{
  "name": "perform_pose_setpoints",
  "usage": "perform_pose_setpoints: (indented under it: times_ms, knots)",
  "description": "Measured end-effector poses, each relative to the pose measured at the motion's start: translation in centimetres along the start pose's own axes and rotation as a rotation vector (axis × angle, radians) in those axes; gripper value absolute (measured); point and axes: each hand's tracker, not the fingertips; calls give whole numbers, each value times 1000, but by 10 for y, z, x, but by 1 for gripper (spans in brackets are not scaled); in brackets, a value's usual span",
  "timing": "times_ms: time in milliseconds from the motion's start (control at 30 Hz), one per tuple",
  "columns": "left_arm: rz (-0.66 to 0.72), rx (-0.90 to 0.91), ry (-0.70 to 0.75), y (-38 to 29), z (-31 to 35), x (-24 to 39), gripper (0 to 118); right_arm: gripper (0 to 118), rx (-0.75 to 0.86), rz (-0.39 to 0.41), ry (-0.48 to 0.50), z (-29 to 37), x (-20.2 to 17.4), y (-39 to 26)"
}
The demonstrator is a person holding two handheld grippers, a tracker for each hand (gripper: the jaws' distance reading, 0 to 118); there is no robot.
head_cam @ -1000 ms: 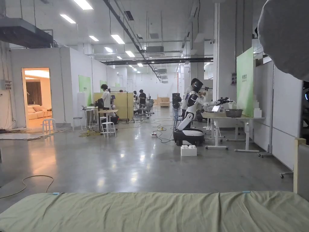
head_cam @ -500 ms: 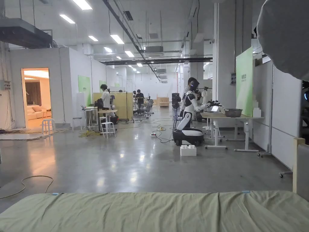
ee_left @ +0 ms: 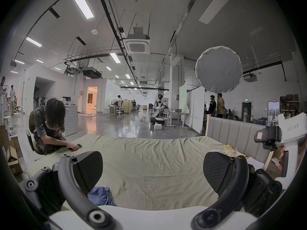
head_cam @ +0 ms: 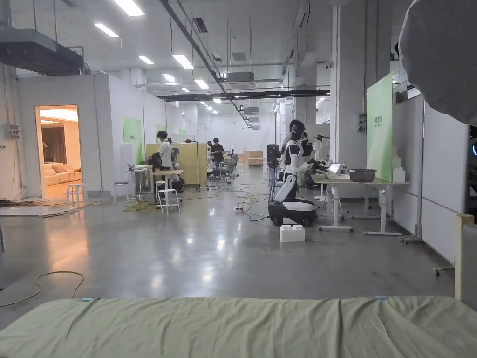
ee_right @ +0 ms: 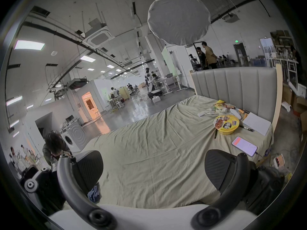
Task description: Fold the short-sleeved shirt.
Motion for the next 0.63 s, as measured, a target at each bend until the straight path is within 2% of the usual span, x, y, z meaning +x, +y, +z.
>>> perform_pose_setpoints:
  times_ms: [67, 200, 233, 300, 333, 467, 633]
  knots:
    - [0, 3, 1, 1, 0, 0, 118, 118, 30, 55, 64, 2, -3, -3]
    - [3, 5, -9, 1, 0, 2, 118, 118, 176, 309, 298, 7, -5, -15]
    - [2, 5, -10, 1, 1, 2, 118, 118, 224, 360, 318, 10, -6, -16]
    - [-12, 3, -13, 1, 2, 3, 118, 118, 259, 375, 257, 15, -14, -12]
    - [-18, 4, -11, 1, 2, 3, 118, 118, 215, 339, 257, 14, -15, -13]
    - [-10, 11, -8, 1, 3, 1, 118, 118, 231, 350, 274, 16, -14, -15]
    - [-9, 18, -15, 1, 2, 1, 118, 118, 196, 322, 278, 11, -13, -16]
